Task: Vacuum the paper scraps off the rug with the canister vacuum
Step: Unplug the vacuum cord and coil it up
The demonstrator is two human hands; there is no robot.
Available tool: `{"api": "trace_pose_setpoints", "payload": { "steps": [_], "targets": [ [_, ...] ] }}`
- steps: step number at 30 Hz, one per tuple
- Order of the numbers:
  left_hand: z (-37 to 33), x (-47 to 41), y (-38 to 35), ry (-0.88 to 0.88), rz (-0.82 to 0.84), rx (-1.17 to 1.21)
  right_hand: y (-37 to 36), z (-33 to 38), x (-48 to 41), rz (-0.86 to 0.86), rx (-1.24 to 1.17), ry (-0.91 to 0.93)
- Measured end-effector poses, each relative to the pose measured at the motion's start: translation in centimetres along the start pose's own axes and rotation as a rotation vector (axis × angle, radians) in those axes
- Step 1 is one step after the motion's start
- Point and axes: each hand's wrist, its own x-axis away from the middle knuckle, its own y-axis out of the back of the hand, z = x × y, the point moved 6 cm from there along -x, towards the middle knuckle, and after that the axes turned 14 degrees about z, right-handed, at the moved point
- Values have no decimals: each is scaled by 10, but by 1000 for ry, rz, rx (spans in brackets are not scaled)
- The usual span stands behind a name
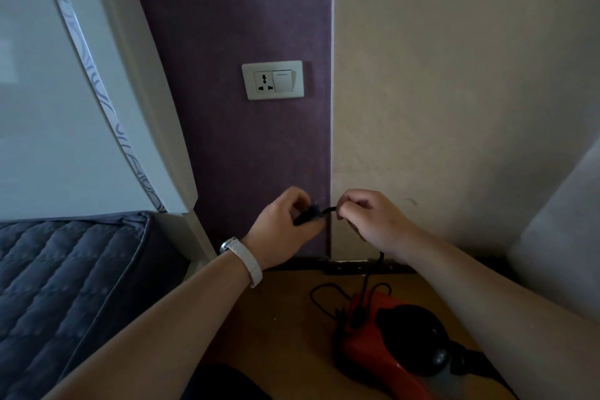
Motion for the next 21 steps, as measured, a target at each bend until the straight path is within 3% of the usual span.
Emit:
{"api": "trace_pose_setpoints", "payload": {
  "steps": [4, 7, 11, 17, 21],
  "targets": [
    [-9, -3, -12, -71, 75, -130, -6, 3, -1, -10, 67, 53],
    [-7, -5, -9, -45, 26, -88, -12, 3, 1, 25, 117, 85],
    [-2, -2, -9, 15, 104, -79, -14, -1, 4, 9, 162, 76],
    [14, 8, 30, 208, -229, 222, -6, -41, 9, -40, 16, -92],
    [26, 8, 42, 241, -396, 509, -13, -74, 13, -45, -33, -214]
  ]
}}
